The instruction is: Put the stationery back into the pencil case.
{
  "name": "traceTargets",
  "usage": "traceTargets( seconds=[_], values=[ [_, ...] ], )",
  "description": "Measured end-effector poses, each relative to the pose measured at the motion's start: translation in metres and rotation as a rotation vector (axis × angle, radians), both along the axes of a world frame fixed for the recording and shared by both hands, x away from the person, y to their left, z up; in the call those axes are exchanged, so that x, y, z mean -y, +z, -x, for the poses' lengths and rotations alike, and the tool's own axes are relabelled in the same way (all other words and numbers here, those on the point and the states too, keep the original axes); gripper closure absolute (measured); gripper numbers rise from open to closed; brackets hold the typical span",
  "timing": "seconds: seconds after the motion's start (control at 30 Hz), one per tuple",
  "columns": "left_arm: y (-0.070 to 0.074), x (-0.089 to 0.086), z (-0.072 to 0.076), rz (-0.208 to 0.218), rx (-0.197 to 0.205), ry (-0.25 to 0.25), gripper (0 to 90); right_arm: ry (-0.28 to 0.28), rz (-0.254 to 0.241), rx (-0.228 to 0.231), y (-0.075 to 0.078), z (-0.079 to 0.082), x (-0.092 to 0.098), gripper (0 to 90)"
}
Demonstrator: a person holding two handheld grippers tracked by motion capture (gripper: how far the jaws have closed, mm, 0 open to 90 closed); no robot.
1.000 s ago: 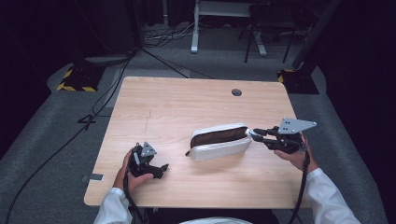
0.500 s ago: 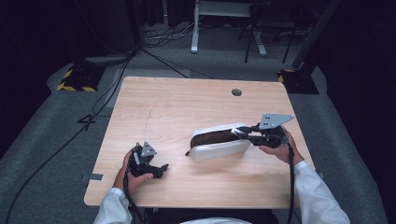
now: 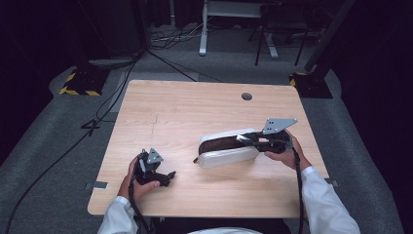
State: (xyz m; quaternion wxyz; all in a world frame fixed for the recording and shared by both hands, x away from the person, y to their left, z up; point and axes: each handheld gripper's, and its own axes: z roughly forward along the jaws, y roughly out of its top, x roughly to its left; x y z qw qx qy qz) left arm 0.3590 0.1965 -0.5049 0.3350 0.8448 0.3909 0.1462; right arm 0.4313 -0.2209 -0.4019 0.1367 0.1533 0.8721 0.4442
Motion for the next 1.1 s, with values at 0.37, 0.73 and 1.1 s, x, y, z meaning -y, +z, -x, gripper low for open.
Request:
traceTargets(
  seconds=[0.37,0.73,1.1],
  values=[
    [0.0,0.0,0.0,0.0,0.0,0.0,8.8,-0.008,0.0,0.0,-0.002,0.0,-0.003,71.0],
    [0.0,0.0,0.0,0.0,0.0,0.0,8.9,-0.022,0.0,0.0,-0.002,0.002,0.0,67.8],
    [0.0,0.0,0.0,-0.001,0.0,-0.001,8.8,-0.066,0.001,0.02,0.003,0.006,0.011,60.3]
  ],
)
